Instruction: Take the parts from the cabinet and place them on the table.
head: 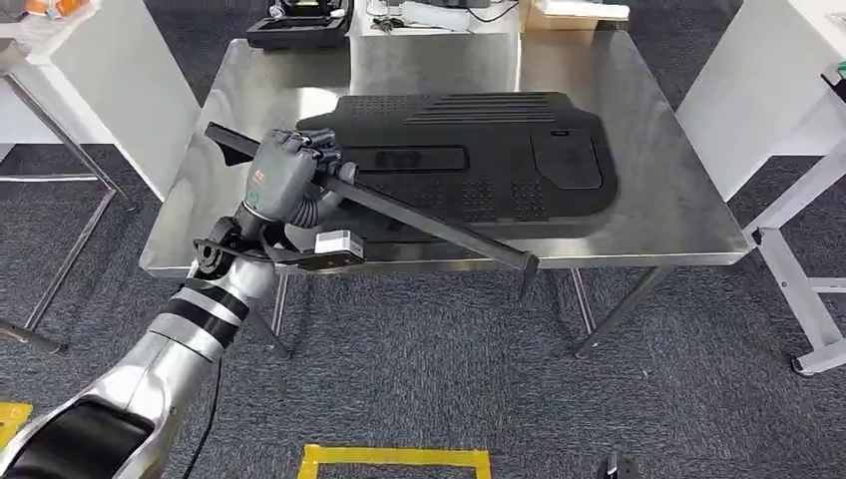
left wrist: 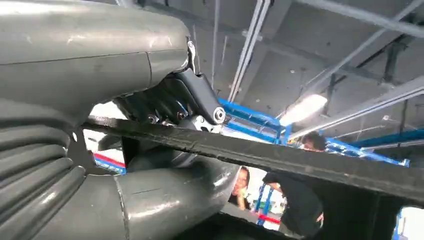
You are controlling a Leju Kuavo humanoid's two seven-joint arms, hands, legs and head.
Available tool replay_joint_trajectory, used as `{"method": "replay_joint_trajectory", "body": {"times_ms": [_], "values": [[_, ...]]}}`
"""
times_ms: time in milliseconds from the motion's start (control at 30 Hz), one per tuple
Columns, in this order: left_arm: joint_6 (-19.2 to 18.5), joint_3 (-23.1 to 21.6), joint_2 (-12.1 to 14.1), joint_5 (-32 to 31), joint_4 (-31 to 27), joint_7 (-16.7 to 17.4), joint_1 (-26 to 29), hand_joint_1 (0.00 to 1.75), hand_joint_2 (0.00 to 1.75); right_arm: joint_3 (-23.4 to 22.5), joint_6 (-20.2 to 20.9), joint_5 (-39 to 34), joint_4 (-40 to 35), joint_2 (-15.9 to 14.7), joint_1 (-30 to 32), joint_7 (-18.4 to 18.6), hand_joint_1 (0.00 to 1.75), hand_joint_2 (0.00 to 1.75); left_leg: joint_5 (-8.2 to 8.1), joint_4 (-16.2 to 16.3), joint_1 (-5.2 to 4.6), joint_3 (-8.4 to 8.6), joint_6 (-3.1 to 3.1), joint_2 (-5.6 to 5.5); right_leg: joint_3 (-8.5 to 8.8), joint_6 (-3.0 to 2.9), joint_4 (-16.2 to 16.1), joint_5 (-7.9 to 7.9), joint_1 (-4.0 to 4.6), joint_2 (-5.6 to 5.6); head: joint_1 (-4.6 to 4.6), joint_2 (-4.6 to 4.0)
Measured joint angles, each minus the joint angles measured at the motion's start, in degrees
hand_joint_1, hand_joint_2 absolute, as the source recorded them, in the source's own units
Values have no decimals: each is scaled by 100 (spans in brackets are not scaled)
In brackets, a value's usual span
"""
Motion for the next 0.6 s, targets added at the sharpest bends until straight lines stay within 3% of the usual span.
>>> {"method": "replay_joint_trajectory", "body": {"times_ms": [67, 100, 133, 167, 267, 300, 333, 367, 433, 467, 500, 600], "values": [[0, -39, 2, 29, 20, 33, 53, 175, 175, 0, 0, 2, 0, 0, 5, 0, 0, 0, -332, 894, 23, -493, -47, 20, 107, -62, 1, -82, 11, 1, 13, 0], [0, -61, 2, 35, 35, 41, 80, 175, 175, 0, 0, 4, 0, 0, 13, 4, 0, 0, -415, 1167, 28, -692, -57, 21, 158, -57, 1, -125, 15, 6, 9, 0], [0, -79, 2, 35, 42, 48, 89, 175, 175, 0, 0, 11, 0, 0, 15, 7, 0, 0, -370, 1200, 30, -793, -55, 22, 214, -54, 2, -165, 15, 20, 11, 0], [0, -98, 2, 35, 42, 57, 82, 175, 175, 0, 0, 15, 0, 2, 14, 9, 0, 0, -125, 956, 31, -774, -46, 27, 292, -39, 4, -220, 16, 40, 7, 0], [0, -116, 11, 42, 42, 70, 33, 175, 175, 0, 0, 17, 0, 24, 18, 9, 0, 0, 928, -391, 25, -353, 48, 41, 506, 15, -2, -384, 20, 55, 9, 0], [0, -120, 26, 42, 48, 70, 30, 175, 175, 0, 0, 17, 2, 31, 8, 9, 0, 0, 724, -424, -22, -347, 73, 43, 552, 56, 25, -426, 68, 57, 47, 0], [-2, -129, 15, 39, 46, 74, 2, 175, 175, 0, 0, 20, 2, 26, -8, 9, 0, 0, 627, -533, -26, -233, 108, 45, 496, 92, 34, -462, 64, 53, 4, 0], [-2, -142, -4, 35, 39, 74, 4, 175, 175, 0, 0, 26, 0, 26, -15, 18, 0, 0, 734, -529, -28, -268, 151, 49, 537, 132, 49, -475, 65, 44, 53, 0], [0, -157, 0, 35, 37, 87, -28, 175, 175, 0, 0, 35, 0, 20, -17, 20, 0, 0, 693, -541, 3, -200, 231, 48, 567, 184, 82, -516, 66, 43, 44, 0], [0, -177, -11, 35, 33, 94, -62, 175, 175, 0, 0, 46, -2, 32, -20, 22, 0, 0, 681, -557, 15, -163, 248, 40, 472, 201, 194, -572, 49, 25, 55, 0], [0, -199, -31, 37, 33, 118, -111, 175, 175, 0, 0, 55, -2, 39, -42, 22, 0, 0, 664, -554, 24, -151, 277, 36, 279, 211, 528, -665, 43, 24, 75, 0], [0, -269, -44, 37, 37, 146, -136, 175, 175, 0, 0, 70, 0, 46, -58, 26, 0, 0, 597, -553, 20, -134, 309, 3, -598, 213, 1803, -1038, 13, 23, 92, 0]]}}
